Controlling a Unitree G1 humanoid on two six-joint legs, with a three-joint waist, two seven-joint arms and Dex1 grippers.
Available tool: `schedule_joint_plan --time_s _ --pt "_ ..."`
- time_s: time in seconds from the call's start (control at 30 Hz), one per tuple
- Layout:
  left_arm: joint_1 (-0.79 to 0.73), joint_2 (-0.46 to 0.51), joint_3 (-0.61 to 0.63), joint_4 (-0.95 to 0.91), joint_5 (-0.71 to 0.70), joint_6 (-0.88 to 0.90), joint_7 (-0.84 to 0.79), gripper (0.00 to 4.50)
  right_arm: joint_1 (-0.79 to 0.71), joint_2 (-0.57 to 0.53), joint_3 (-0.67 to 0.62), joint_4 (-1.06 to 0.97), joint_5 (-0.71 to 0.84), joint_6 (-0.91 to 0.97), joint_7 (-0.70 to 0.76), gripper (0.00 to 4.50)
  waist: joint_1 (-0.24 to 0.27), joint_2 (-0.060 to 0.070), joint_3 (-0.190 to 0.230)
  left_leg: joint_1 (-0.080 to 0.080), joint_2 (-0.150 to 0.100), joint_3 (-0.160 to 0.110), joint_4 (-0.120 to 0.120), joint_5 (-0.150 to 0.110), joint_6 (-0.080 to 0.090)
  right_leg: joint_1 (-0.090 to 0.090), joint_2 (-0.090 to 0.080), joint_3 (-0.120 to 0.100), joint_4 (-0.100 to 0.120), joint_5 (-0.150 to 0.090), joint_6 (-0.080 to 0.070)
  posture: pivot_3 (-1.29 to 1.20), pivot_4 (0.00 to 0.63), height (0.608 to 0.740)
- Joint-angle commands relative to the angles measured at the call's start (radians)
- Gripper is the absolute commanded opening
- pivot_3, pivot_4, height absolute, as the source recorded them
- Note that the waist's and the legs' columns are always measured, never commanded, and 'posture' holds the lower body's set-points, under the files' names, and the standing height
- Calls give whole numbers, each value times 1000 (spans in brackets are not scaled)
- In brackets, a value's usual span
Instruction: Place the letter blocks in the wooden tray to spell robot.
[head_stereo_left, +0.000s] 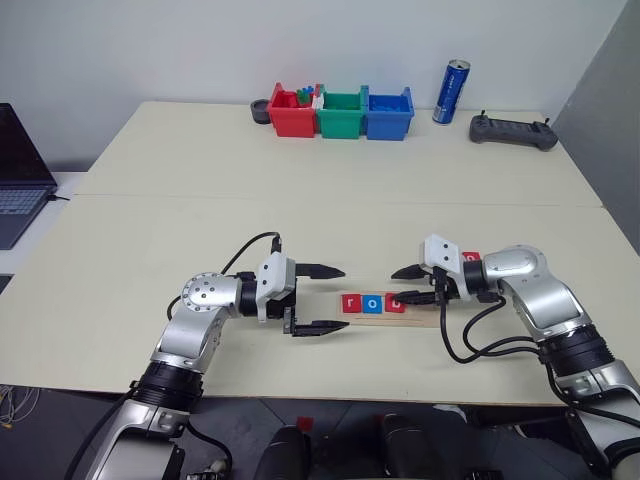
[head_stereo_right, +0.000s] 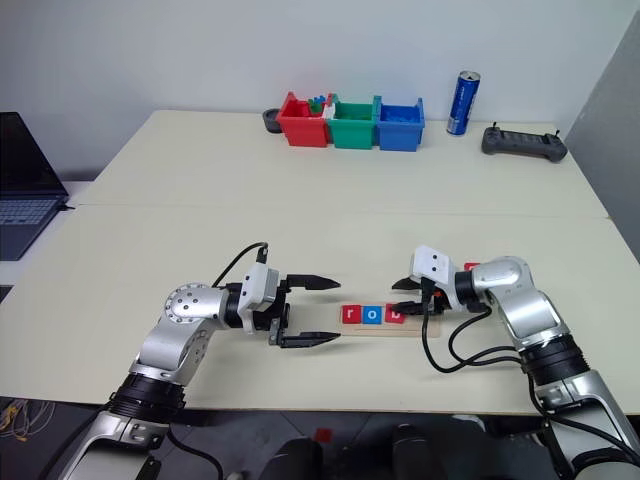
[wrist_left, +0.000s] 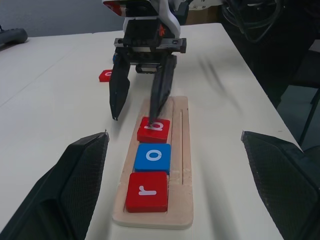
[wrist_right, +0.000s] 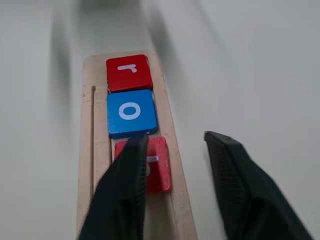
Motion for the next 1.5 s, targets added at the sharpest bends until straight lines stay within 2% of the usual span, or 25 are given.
schedule_joint_plan --time_s 0.03,0.1,1.0,1.37,1.5 --pt "-20 -5 4 -16 -9 -10 2 4500 -18 -1 -17 -8 5 -33 -4 706 0 0 0 0 0 0 0 0 0 0 0 0 0 0 0 0 150 740" --pt "-20 -4 4 -17 -9 -10 1 4500 -19 -1 -11 0 -4 -47 -6 67 0 0 0 0 0 0 0 0 0 0 0 0 0 0 0 0 150 740" --pt "-27 -5 4 -11 -5 -9 6 4500 -1 -4 33 8 -55 -132 9 67 0 0 0 0 0 0 0 0 0 0 0 0 0 0 0 0 150 740" --pt "-31 -13 -2 -7 -2 -19 -2 4500 27 -26 18 -60 -28 -92 21 67 0 0 0 0 0 0 0 0 0 0 0 0 0 0 0 0 150 740" --pt "-24 -13 -4 -19 -4 -19 -6 4500 29 -50 -47 -161 19 21 -14 67 0 0 0 -1 0 0 0 0 0 -1 0 0 0 0 0 0 150 740"
